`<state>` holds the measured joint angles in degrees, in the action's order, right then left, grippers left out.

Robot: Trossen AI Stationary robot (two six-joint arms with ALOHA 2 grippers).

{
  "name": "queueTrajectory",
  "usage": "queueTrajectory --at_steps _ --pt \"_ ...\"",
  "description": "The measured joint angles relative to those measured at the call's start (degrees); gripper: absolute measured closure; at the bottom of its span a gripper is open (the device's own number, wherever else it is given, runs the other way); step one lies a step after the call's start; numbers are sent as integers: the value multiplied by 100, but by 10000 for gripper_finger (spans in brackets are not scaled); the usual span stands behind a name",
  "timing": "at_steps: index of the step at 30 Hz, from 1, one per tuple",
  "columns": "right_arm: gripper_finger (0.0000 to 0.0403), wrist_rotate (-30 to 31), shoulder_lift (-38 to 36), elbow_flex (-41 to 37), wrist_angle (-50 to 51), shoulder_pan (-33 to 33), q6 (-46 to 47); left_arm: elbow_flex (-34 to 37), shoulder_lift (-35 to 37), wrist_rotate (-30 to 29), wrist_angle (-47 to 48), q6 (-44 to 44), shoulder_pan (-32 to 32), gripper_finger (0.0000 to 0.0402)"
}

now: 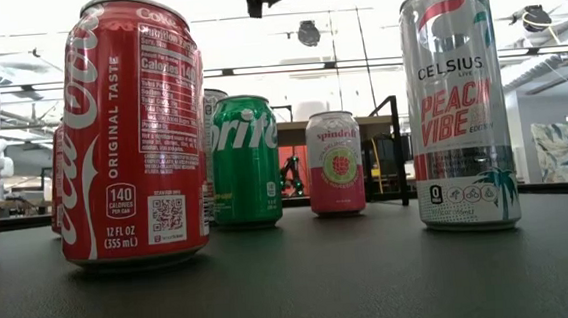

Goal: Place canned beverage on shelf
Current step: Put the top right red soda can on the shelf

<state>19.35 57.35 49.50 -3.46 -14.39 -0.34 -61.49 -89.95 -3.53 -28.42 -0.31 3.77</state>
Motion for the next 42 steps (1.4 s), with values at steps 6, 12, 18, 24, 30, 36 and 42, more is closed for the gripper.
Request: queueTrajectory --at_steps 6,12,18,24,30,36,42 --pt "44 -17 49 -4 -317 -2 77 -11 -261 257 -552 -56 11 118" --pt "44 -19 80 -7 -425 2 167 -9 -608 338 -1223 -84 11 118" --pt "48 -132 253 -7 -582 5 221 -9 -612 343 -1253 -84 11 118" --pt "76 -423 551 -11 -1063 9 138 -9 -612 546 -1146 -68 22 118" --pt "98 -448 633 -13 -1172 9 127 -9 -619 664 -1113 -68 22 118" --pt "118 -445 633 -13 -1155 9 96 -9 -621 660 -1108 -37 20 103" --pt "122 -445 635 -13 -1116 9 -44 -9 -622 658 -1111 -45 28 62"
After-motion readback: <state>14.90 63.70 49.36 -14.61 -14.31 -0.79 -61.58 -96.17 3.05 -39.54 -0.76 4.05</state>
